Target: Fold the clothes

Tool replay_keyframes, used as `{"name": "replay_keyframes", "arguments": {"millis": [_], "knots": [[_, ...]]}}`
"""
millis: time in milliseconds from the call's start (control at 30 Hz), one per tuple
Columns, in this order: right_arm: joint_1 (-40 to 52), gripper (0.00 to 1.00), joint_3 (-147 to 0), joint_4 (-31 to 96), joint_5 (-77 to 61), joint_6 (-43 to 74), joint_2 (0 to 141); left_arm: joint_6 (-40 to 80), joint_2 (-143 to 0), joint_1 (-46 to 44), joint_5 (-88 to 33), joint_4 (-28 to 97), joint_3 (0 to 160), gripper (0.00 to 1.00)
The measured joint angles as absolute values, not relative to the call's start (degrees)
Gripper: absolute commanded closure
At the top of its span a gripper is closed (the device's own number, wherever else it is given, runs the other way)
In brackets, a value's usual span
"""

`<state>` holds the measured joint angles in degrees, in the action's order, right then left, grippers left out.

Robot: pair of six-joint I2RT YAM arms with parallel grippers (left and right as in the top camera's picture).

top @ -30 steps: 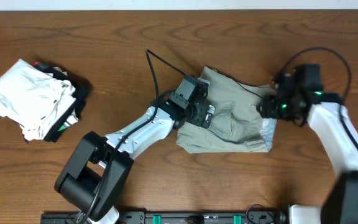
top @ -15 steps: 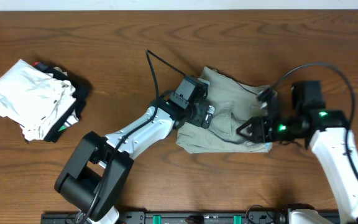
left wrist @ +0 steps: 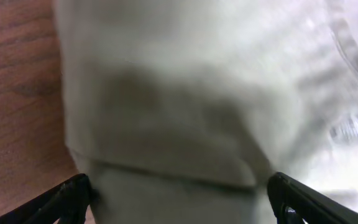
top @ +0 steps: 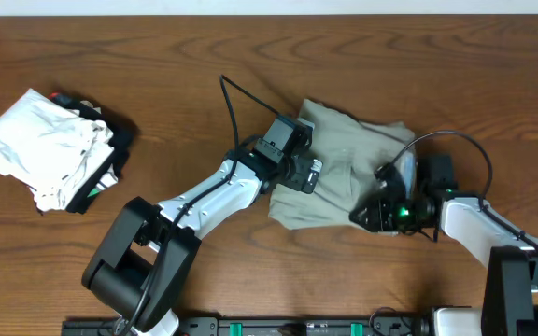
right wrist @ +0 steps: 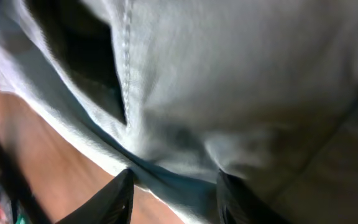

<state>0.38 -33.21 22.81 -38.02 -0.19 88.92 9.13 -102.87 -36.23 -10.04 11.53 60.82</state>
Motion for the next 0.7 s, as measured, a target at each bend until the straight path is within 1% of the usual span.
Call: {"name": "replay_keyframes", "arguments": {"millis": [133,333,367,533,567,600,700], "knots": [[-1.0,0.44,-34.3,19.4,-39.0,1.3,90.6,9.1,-102.9,-36.2,-10.1,11.6,60.8,0.08],[-1.4,0.44,-34.8,20.1,-39.0,2.0,90.7,9.1,-102.9,-36.2,-10.0,13.3,60.8,0.09],[-1.5,0.44,-34.9,20.3,-38.8,2.0,90.7,9.1,-102.9,-36.2,-10.1,14.3,60.8,0.11],[-2.0,0.42,-35.6,21.5,-37.3,2.0,90.6,9.2,-102.9,-36.2,-10.2,19.8,60.8,0.34],[-2.0,0.42,-35.8,21.7,-36.9,2.0,90.5,9.1,-102.9,-36.3,-10.3,20.6,60.8,0.42],[-2.0,0.42,-36.1,22.3,-36.3,2.0,90.3,9.2,-102.9,-36.3,-10.5,21.4,60.8,0.47],[-2.0,0.41,-37.2,25.1,-31.3,2.6,89.0,9.0,-102.9,-36.6,-13.1,24.0,60.8,0.55]]}}
